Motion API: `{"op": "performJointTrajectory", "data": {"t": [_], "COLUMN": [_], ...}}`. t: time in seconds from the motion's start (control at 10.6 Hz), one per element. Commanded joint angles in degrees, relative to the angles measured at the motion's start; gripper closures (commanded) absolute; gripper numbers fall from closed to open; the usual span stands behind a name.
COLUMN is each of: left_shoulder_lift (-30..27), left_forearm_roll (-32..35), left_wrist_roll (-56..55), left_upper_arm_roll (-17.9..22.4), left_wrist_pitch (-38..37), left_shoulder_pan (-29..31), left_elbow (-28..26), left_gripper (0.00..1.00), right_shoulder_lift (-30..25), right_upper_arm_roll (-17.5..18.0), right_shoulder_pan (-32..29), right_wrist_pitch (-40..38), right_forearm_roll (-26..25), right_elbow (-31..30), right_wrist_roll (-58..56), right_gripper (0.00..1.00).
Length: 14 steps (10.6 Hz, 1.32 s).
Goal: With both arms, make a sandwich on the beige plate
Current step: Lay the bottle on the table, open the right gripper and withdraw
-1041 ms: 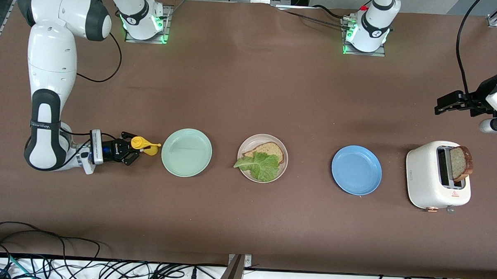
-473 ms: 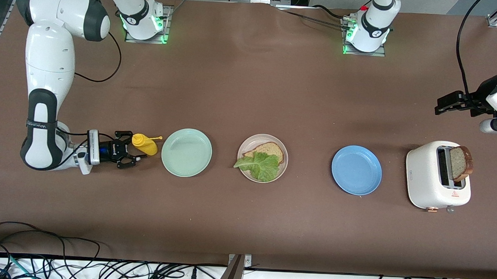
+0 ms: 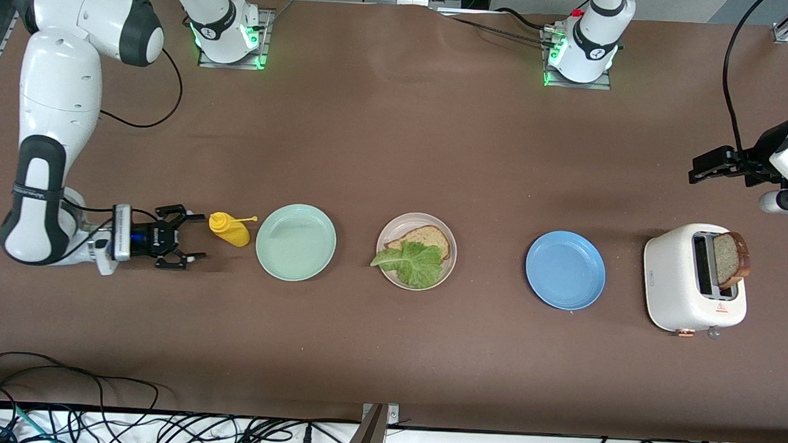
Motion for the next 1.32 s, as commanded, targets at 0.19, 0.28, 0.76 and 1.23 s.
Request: {"op": "performJointTrajectory", "data": {"t": [0.19,0.28,0.76,1.23], "left_shoulder_lift": [1.0,1.0,1.0,1.0], "left_forearm_roll": [0.7,0.7,0.4,0.5], "left_wrist_roll": [-0.4,-0.4,-0.4,-0.3], "left_upper_arm_roll": [-0.2,-0.2,-0.2,-0.4], "left_wrist_pitch": [-0.1,-0.1,-0.2,-0.2], "left_shoulder_pan": [0.0,-0.1,0.0,-0.2], "left_elbow": [2.1,2.1,2.4,2.5], "left_gripper": [0.00,0.00,0.00,0.00], "right_shoulder_lift": [-1.5,-2.3,-9.1,-15.8], "right_upper_arm_roll": [-7.4,-8.8,-10.0,-10.1], "right_shoulder_pan": [0.7,1.1,3.0,6.3], "right_wrist_pitch": [-5.0,-6.5,-6.6,-6.1], "right_forearm_roll": [-1.9,-3.1,-11.3,-22.9], "right_elbow": [4.9,6.7,15.7,18.9], "right_wrist_roll": [15.0,19.4,43.8,58.9], "right_gripper": [0.00,0.00,0.00,0.00]}}
